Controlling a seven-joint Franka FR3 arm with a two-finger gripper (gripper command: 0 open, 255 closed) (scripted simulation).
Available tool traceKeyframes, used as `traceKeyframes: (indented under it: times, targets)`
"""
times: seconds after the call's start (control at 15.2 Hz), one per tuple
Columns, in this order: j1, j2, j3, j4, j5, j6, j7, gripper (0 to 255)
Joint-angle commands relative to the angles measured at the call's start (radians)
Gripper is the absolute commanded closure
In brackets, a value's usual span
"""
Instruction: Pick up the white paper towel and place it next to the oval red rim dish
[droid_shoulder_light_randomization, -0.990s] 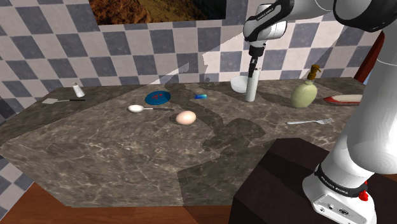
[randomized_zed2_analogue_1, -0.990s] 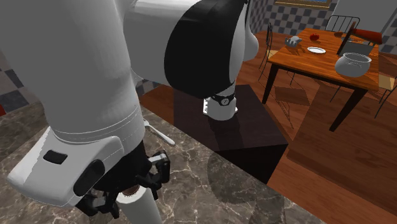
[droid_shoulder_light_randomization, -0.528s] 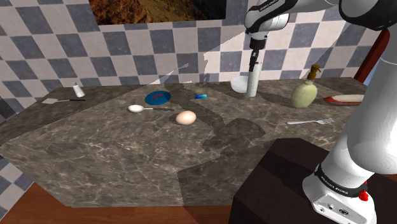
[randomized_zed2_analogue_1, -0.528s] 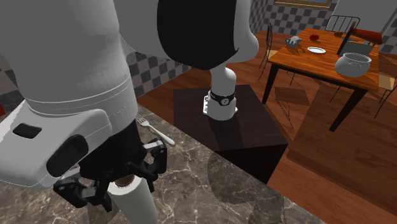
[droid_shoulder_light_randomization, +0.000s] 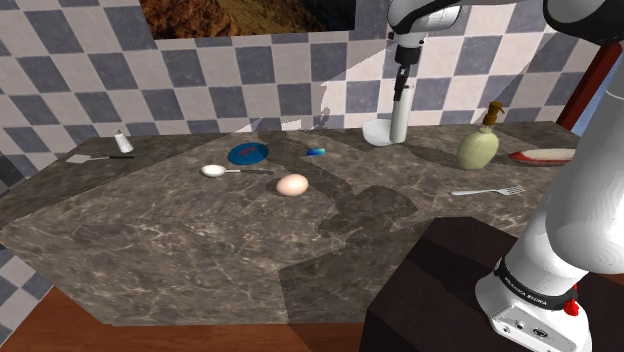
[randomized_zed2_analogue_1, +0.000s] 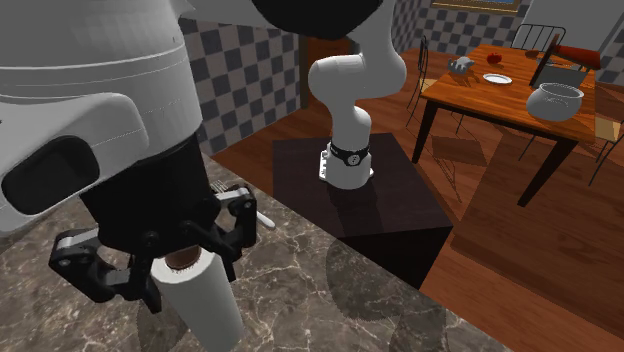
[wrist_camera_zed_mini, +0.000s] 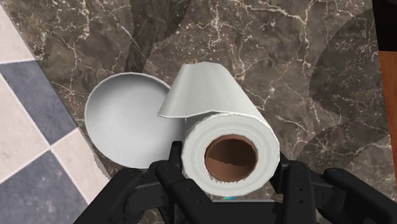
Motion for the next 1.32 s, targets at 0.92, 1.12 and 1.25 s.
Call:
traceKeyframes:
  times: [0.92,1.12,1.25]
  targets:
    - [-0.005,-0.003,-0.004,0.213,-0.005,-0.215,0.006,255]
    - [-0.008,0.005,-0.006,0.261,-0.001,-0.257,0.004,255]
    - [-0.011,0.011,-0.007,0.295,0.003,-0.286,0.002,255]
